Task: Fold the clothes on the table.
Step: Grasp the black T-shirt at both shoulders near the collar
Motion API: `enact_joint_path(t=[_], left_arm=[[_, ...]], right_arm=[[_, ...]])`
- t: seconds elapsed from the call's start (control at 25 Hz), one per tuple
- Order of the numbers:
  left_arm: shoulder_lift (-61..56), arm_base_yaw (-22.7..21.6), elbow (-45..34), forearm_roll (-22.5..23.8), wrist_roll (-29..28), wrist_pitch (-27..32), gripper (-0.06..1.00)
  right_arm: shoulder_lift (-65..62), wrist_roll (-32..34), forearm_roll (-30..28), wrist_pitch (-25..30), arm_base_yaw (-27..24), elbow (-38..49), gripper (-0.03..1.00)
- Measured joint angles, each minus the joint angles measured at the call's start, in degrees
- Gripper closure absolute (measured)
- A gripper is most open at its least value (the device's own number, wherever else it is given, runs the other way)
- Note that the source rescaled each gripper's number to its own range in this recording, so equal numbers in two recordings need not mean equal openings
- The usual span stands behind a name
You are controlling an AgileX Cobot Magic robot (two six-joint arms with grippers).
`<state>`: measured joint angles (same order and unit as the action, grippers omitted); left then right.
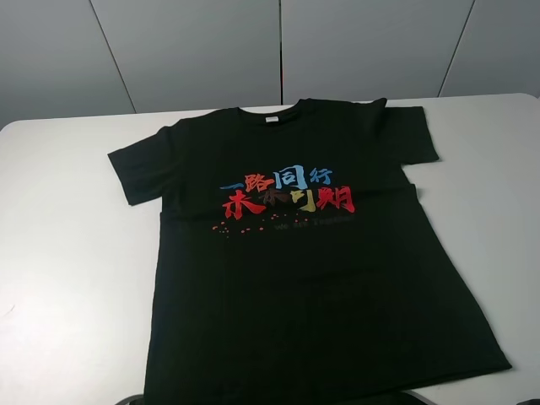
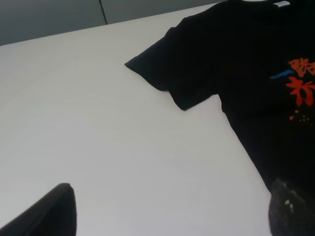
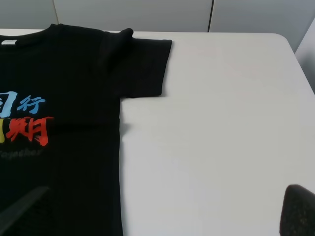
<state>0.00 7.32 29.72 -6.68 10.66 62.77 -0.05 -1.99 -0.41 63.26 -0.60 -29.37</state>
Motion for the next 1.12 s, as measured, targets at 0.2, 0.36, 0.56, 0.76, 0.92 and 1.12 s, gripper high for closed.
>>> enact_joint_path(t=[0.2,0.36,0.56,0.76,0.92,1.12], left_arm=[[0.00,0.00,0.00,0.00,0.00,0.00,-0.06],[0.00,0.00,0.00,0.00,0.00,0.00,-0.06],[0.00,0.00,0.00,0.00,0.00,0.00,-0.06],[0.00,0.00,0.00,0.00,0.00,0.00,-0.06],[0.00,0.00,0.00,0.00,0.00,0.00,-0.06],[0.00,0.00,0.00,0.00,0.00,0.00,-0.06]], right_arm=[[0.00,0.00,0.00,0.00,0.00,0.00,-0.03],[0.00,0.00,0.00,0.00,0.00,0.00,-0.03],[0.00,0.00,0.00,0.00,0.00,0.00,-0.03],[0.00,0.00,0.00,0.00,0.00,0.00,-0.03],[0.00,0.00,0.00,0.00,0.00,0.00,-0.03],[0.00,0.00,0.00,0.00,0.00,0.00,-0.03]])
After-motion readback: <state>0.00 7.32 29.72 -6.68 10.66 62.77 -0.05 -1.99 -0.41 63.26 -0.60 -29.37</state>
